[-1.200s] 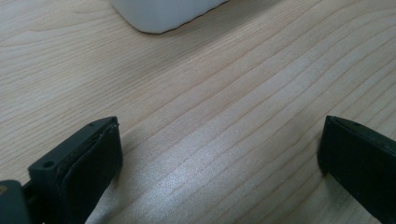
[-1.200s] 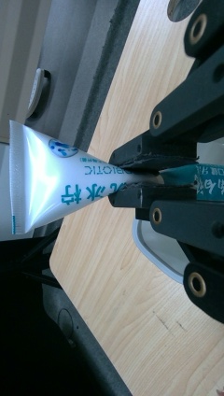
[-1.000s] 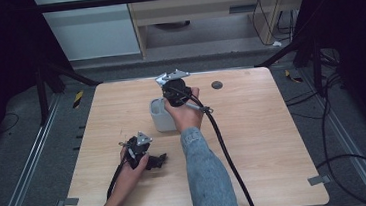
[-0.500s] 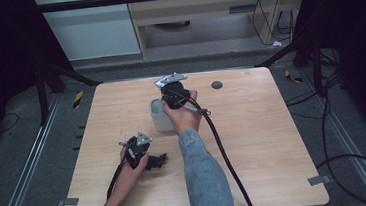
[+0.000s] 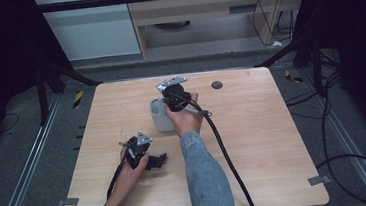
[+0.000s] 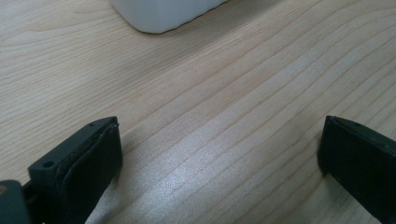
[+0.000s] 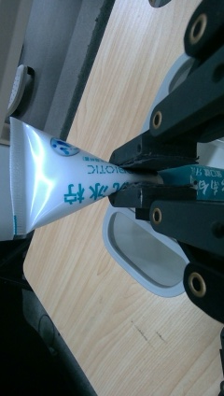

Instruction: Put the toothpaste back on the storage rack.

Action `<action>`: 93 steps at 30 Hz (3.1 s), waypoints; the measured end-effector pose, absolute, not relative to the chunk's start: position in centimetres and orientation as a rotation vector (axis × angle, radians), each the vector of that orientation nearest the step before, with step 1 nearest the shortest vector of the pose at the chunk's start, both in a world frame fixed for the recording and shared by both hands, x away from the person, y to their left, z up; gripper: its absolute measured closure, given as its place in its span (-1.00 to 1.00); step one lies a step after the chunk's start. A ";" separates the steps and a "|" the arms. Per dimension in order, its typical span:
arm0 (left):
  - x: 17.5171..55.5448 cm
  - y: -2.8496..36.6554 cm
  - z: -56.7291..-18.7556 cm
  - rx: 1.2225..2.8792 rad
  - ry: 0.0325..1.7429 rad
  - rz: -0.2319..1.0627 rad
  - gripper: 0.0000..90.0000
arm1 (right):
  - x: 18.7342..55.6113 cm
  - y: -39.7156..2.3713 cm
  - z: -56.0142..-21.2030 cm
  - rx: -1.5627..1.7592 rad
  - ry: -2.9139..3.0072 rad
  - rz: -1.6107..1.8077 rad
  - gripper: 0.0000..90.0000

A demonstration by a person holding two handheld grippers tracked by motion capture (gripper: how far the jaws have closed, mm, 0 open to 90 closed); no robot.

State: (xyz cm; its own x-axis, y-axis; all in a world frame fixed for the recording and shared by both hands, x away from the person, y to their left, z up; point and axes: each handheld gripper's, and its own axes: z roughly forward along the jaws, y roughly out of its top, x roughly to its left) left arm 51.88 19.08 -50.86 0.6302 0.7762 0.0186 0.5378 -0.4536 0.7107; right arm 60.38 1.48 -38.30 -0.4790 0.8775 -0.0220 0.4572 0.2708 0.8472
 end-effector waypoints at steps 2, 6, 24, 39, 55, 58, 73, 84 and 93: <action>51.9 19.1 -50.9 2.168 1.022 0.450 -1.00 | 60.4 1.5 -38.3 1.198 2.054 1.113 0.81; 51.9 19.1 -50.9 2.167 1.022 0.451 -1.00 | 60.3 1.5 -38.6 1.200 2.058 1.113 0.81; 51.9 19.1 -50.9 2.167 1.022 0.451 -1.00 | 60.3 1.4 -38.7 1.208 2.066 1.117 0.80; 51.9 19.1 -50.9 2.169 1.023 0.450 -1.00 | 60.8 2.4 -38.7 1.202 2.087 1.096 0.78; 51.9 19.1 -50.9 2.169 1.023 0.449 -1.00 | 61.1 2.8 -38.8 1.206 2.088 1.105 0.76; 51.9 19.1 -50.9 2.169 1.023 0.449 -1.00 | 61.1 2.8 -38.8 1.208 2.089 1.105 0.76; 51.9 19.1 -50.9 2.169 1.023 0.449 -1.00 | 60.9 2.6 -38.3 1.211 2.088 1.124 0.66; 51.9 19.1 -50.9 2.169 1.023 0.450 -1.00 | 60.1 2.2 -37.8 1.226 2.081 1.133 0.32; 51.9 19.1 -50.9 2.166 1.024 0.451 -1.00 | 59.7 1.7 -37.3 1.231 2.090 1.155 0.06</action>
